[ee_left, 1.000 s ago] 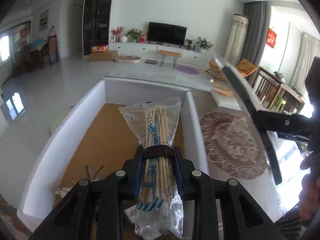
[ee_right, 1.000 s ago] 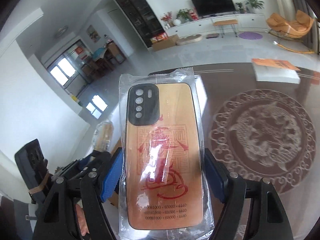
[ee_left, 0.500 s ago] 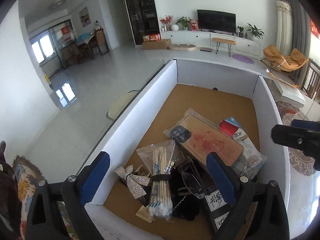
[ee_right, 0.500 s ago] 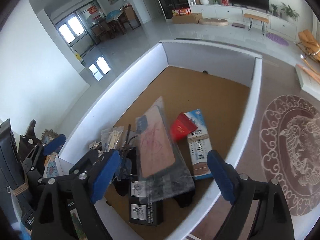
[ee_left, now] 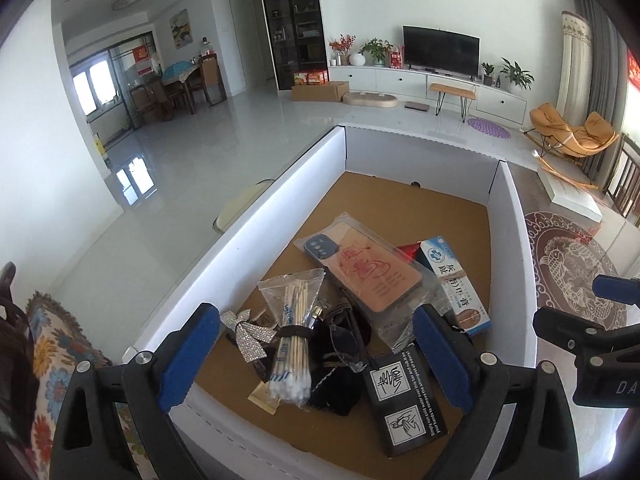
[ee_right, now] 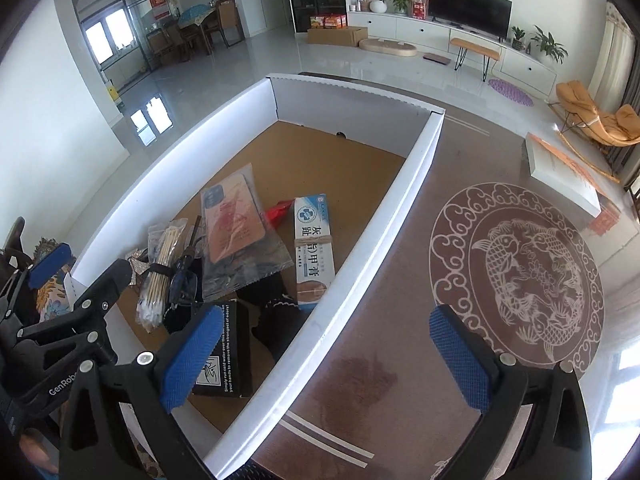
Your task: Organize objects
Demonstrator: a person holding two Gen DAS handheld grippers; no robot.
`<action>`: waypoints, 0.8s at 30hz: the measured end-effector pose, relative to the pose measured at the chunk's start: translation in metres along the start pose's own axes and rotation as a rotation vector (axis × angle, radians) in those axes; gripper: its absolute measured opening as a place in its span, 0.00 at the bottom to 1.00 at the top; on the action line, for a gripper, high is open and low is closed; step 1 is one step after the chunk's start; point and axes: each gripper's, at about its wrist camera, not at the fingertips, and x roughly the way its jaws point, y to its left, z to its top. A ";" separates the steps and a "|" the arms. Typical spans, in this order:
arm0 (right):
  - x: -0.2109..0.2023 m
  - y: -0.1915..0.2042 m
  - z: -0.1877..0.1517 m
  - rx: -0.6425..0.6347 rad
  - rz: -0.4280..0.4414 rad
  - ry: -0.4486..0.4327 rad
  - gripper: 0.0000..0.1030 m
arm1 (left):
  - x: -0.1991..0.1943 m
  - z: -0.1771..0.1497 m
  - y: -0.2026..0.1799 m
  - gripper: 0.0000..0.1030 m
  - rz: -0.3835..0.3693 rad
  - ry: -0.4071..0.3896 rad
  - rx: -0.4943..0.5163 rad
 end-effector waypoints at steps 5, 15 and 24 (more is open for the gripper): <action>0.007 0.014 -0.007 -0.020 -0.022 0.013 1.00 | -0.002 -0.002 0.007 0.96 0.013 0.025 0.025; -0.003 0.037 -0.010 -0.021 -0.085 0.030 1.00 | 0.001 0.003 0.024 0.96 -0.055 0.075 0.003; -0.004 0.053 -0.006 -0.009 -0.100 0.030 1.00 | 0.000 0.006 0.038 0.96 -0.040 0.064 -0.008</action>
